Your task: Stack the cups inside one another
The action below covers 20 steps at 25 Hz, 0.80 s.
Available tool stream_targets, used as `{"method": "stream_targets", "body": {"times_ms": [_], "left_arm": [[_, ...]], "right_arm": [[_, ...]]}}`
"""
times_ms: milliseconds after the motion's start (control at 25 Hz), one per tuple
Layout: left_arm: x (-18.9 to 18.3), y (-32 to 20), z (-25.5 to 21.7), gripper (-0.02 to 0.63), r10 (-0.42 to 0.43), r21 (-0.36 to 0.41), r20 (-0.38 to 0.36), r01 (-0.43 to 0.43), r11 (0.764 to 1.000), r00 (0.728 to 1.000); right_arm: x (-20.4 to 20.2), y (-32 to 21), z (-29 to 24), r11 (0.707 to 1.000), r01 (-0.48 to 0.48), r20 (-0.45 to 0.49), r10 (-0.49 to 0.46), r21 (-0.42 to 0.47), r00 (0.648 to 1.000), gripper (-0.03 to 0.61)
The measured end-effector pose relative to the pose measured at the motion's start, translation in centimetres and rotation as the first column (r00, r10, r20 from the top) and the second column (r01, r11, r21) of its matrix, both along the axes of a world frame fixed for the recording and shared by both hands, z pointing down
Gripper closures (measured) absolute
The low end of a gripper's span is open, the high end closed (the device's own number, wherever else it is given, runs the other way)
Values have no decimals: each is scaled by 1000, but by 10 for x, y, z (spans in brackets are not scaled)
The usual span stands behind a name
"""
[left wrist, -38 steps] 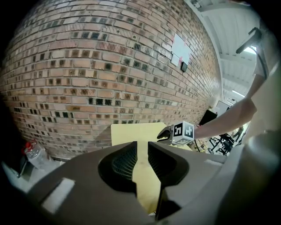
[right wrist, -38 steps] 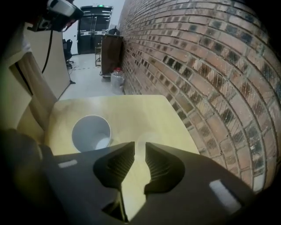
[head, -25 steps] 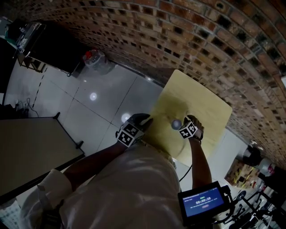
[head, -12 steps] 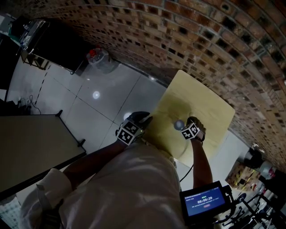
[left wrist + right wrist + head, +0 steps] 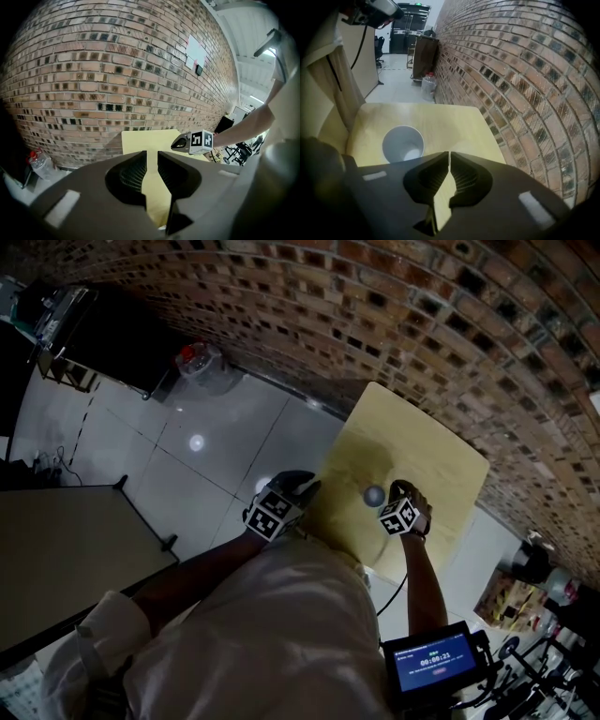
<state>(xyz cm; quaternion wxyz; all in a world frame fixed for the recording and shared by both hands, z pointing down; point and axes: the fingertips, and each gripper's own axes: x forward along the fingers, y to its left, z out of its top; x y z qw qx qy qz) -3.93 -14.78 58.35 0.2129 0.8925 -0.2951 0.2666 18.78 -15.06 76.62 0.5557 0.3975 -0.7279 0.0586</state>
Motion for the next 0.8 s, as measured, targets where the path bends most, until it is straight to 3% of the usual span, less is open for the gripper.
{"method": "stream_targets", "body": {"times_ms": [800], "left_arm": [[5, 8, -1, 525, 58, 6, -25, -58, 998, 998]], "right_arm": [[-45, 28, -80, 987, 79, 28, -84, 142, 996, 563]]}}
